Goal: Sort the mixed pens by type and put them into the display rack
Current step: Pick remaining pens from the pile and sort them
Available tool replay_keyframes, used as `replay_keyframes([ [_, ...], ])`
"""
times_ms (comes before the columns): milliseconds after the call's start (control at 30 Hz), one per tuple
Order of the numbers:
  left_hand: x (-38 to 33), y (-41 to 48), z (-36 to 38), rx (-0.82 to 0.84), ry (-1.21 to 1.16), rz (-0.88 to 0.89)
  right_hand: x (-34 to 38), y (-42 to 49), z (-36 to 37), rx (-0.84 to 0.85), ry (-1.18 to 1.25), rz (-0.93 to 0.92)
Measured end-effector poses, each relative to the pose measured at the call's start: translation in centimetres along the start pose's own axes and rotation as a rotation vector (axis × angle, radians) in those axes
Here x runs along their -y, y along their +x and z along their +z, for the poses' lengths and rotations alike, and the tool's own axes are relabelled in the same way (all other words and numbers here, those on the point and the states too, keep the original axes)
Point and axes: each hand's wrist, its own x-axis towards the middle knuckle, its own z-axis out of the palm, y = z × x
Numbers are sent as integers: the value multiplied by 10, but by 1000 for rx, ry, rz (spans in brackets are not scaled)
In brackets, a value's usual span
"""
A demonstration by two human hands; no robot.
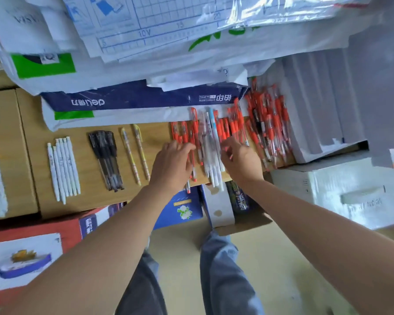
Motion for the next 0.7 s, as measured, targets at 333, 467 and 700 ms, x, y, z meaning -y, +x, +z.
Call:
replay_keyframes([
  [333, -33, 10, 23, 18, -27, -57, -6, 25, 1, 146, -243, -25],
  [467, -32, 8, 25, -38, -9, -71, -9, 26, 1, 134, -248, -61],
  [700, -34, 13, 30, -70, 15, -81, -9, 23, 1, 108, -255, -92],
])
